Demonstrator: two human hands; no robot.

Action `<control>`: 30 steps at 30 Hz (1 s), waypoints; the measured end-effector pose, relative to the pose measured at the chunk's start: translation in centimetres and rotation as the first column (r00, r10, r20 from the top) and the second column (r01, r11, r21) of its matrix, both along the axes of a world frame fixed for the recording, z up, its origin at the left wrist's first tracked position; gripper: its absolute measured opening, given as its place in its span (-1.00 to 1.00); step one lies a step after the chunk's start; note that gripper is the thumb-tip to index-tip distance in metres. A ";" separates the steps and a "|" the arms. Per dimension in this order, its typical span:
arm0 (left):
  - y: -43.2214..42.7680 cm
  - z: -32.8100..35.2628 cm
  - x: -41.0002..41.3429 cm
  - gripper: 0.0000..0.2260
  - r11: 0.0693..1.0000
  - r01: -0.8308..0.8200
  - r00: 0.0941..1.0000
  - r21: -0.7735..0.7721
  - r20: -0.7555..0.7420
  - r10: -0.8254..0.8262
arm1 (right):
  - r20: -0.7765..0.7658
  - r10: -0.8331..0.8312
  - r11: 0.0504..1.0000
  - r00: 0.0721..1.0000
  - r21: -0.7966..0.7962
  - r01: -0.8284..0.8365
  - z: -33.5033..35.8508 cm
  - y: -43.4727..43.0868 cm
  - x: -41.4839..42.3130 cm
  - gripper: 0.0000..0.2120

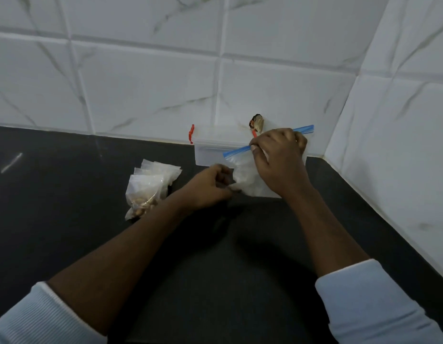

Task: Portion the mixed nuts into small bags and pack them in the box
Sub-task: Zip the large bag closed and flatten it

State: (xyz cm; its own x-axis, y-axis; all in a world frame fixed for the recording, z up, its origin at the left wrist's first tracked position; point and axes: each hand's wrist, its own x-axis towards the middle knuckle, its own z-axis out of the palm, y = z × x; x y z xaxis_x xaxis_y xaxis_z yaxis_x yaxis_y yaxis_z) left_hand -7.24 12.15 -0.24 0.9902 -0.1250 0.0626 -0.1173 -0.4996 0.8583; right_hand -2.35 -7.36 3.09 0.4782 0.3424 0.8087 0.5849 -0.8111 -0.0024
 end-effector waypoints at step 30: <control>0.0 -2.1 3.6 -0.80 0.527 -0.465 0.883 -0.711 -0.411 0.225 | -0.827 0.066 0.987 0.558 0.136 0.086 2.6 -5.7 0.9 -0.78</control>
